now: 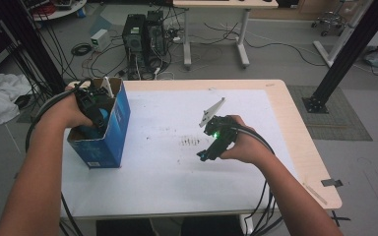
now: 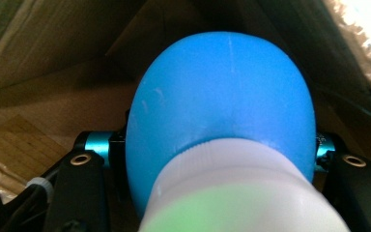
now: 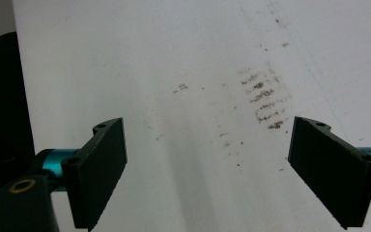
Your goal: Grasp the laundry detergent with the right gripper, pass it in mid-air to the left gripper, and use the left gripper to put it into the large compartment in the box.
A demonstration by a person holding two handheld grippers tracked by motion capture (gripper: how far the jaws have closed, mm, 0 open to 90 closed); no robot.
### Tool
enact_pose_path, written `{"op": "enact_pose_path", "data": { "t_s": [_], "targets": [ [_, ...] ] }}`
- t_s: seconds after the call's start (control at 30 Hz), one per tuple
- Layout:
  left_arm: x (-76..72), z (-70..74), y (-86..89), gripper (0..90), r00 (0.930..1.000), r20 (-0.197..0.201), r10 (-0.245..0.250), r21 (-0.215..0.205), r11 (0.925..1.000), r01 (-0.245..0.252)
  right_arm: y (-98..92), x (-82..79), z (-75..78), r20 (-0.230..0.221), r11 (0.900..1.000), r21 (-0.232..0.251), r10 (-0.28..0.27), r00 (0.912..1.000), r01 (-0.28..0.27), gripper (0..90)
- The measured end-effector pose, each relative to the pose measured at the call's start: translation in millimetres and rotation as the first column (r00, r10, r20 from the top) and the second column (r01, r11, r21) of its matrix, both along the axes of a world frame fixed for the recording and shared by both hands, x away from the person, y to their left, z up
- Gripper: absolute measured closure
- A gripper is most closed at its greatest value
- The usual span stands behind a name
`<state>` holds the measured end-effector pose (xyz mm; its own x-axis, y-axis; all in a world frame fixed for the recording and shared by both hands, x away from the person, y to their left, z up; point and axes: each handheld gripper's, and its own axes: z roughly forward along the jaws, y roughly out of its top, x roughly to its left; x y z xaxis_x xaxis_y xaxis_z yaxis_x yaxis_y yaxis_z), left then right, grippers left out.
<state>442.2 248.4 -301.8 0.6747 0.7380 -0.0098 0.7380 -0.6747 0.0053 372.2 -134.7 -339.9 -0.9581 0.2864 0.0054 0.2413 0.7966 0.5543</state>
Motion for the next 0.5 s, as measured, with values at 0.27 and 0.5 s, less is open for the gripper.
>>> {"op": "enact_pose_path", "data": {
  "t_s": [0.27,0.5],
  "targets": [
    [-3.2,3.5,-2.7,33.5,0.9985,0.032,-0.045,-0.004,0.999,0.045,-0.9,-1.1,1.2,0.004,1.0,0.004,0.002,1.0,-0.002,13.0],
    [-5.2,10.8,-3.0,32.1,0.998,0.046,-0.044,-0.003,0.999,0.045,-1.3,-2.0,2.2,0.009,1.0,0.006,0.004,0.9999,-0.004,13.0]
  ]
}}
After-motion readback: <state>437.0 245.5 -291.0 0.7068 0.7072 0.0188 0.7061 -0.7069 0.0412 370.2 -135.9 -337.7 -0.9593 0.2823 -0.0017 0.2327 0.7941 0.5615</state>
